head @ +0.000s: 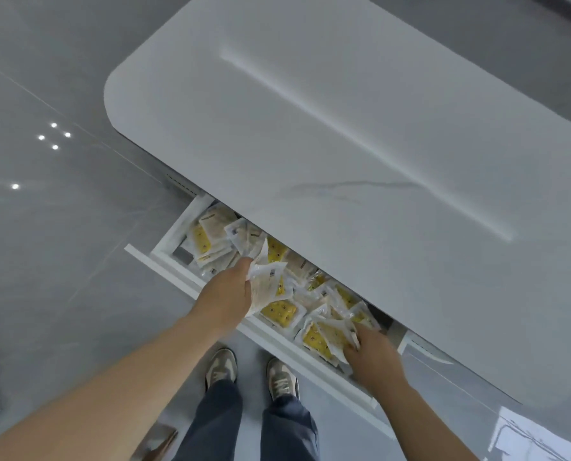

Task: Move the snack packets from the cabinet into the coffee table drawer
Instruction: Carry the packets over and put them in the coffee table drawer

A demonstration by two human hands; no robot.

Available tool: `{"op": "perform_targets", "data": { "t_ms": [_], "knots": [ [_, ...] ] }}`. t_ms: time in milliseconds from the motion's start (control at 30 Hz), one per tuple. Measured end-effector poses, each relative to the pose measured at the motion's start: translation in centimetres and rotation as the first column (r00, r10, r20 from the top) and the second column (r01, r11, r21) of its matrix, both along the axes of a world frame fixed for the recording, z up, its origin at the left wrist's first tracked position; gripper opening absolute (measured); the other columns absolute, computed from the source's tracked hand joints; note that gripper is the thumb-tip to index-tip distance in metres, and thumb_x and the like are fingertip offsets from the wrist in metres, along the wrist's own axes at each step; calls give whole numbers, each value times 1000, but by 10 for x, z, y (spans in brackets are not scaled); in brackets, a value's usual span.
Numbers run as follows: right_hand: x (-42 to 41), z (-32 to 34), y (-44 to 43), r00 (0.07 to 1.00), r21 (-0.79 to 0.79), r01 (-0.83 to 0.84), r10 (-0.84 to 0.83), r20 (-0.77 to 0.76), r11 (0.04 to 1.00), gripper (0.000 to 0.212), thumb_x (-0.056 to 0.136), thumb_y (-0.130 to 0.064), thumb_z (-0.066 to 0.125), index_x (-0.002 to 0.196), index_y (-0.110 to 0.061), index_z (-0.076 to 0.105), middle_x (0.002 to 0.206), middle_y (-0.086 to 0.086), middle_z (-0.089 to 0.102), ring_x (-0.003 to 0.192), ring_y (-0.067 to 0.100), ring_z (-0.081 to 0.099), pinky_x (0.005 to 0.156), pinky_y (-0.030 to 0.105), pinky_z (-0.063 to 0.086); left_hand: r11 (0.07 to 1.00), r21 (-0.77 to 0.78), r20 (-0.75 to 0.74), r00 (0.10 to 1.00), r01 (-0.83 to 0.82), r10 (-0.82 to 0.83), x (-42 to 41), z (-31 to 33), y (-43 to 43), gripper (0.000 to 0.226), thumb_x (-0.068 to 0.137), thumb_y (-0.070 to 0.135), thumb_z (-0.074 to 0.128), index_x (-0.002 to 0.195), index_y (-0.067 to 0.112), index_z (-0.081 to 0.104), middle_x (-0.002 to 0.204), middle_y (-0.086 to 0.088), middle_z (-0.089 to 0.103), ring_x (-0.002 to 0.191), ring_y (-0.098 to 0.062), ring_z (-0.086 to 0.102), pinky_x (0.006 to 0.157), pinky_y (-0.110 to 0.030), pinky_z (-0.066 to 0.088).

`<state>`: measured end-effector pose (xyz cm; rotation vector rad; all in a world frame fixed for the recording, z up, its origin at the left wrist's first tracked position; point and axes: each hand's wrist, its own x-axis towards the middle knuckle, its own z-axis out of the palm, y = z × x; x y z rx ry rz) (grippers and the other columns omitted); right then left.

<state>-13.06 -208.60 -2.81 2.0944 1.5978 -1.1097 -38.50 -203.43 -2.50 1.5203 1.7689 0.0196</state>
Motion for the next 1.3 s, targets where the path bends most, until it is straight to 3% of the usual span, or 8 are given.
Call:
{"op": "perform_targets", "data": {
  "t_ms": [33,133,267,433,867,967,1100,1300],
  "knots": [
    [-2,-10,0,1000,1,-2,2,6,1000,3,87,-20,50,85,-21,49,73,-3,52,71,21,53,60,27,41,1000,6,18,1000,-7,7,0,-13,3,38,98,16,33,137,18,34,108,-11,63,96,-29,61,80,-45,52],
    [-6,-36,-2,1000,3,20,-20,-9,1000,21,89,-22,48,107,-19,57,81,-3,57,75,20,57,65,29,48,1000,8,48,999,-12,12,2,-44,9,41,98,15,32,139,20,32,108,-10,62,95,-29,60,81,-46,52],
    [-11,-58,0,999,2,-39,39,4,999,39,92,-21,47,131,-22,49,81,-2,55,74,18,51,59,26,38,999,41,49,999,-20,18,7,-73,14,43,99,13,33,142,16,30,108,-12,60,97,-28,58,78,-40,51],
    [-17,-73,3,999,-15,-33,33,23,999,41,93,-22,47,133,-23,47,98,5,67,90,23,62,63,26,42,998,53,42,999,24,-26,7,-96,20,45,97,11,38,141,17,33,100,-12,56,93,-29,57,72,-37,46],
    [-19,-90,24,998,75,-55,55,12,996,37,93,-23,45,130,-22,47,87,3,64,76,24,63,58,30,50,981,-60,-96,977,183,-188,-9,-125,19,48,94,3,39,142,10,37,110,-17,61,96,-31,61,80,-38,52],
    [-24,-92,35,997,135,-76,76,5,988,34,93,-25,44,127,-22,49,88,4,65,73,23,62,55,27,45,963,-113,-118,959,246,-259,-13,-127,16,48,96,15,43,143,11,32,123,-15,54,107,-31,57,87,-38,50],
    [-37,-95,51,988,180,-152,149,32,972,24,94,-27,45,116,-21,52,89,1,64,74,20,60,54,27,44,931,-201,-98,940,303,-327,-15,-126,11,36,91,31,52,120,11,44,119,-8,54,104,-26,56,84,-35,49],
    [-61,-101,70,976,244,-211,192,101,946,28,96,-20,43,121,-23,54,88,1,66,76,22,62,60,29,48,939,-200,-113,945,280,-306,-20,-128,2,47,92,34,52,131,9,43,129,-9,51,116,-27,51,95,-37,46]
  ]
}}
